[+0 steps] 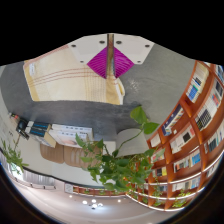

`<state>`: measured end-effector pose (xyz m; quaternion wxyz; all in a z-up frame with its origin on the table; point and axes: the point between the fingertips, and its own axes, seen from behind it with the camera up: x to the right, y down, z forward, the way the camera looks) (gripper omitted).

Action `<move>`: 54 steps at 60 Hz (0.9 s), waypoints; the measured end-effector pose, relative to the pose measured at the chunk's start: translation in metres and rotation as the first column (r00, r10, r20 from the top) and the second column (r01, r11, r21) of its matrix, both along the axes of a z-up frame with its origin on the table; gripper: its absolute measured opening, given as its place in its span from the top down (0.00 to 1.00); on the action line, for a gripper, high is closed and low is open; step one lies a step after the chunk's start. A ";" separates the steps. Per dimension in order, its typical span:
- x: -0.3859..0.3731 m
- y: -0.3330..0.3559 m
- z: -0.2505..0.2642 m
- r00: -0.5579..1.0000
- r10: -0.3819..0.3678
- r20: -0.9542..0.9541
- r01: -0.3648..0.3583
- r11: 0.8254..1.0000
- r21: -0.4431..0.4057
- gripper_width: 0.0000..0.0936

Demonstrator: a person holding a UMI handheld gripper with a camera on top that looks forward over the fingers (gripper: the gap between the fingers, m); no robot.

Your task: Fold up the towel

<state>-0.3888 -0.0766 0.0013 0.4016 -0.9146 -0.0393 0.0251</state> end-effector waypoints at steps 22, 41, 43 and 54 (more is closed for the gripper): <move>0.190 0.018 0.117 0.956 -0.243 -0.166 0.260 0.961 0.090 0.95; 0.345 -0.017 0.048 0.951 -0.310 -0.005 0.310 0.950 0.030 0.18; 0.347 -0.023 0.057 0.956 -0.292 -0.028 0.293 0.955 0.044 0.17; 0.347 -0.077 0.121 0.984 -0.145 -0.106 0.156 0.982 0.103 0.09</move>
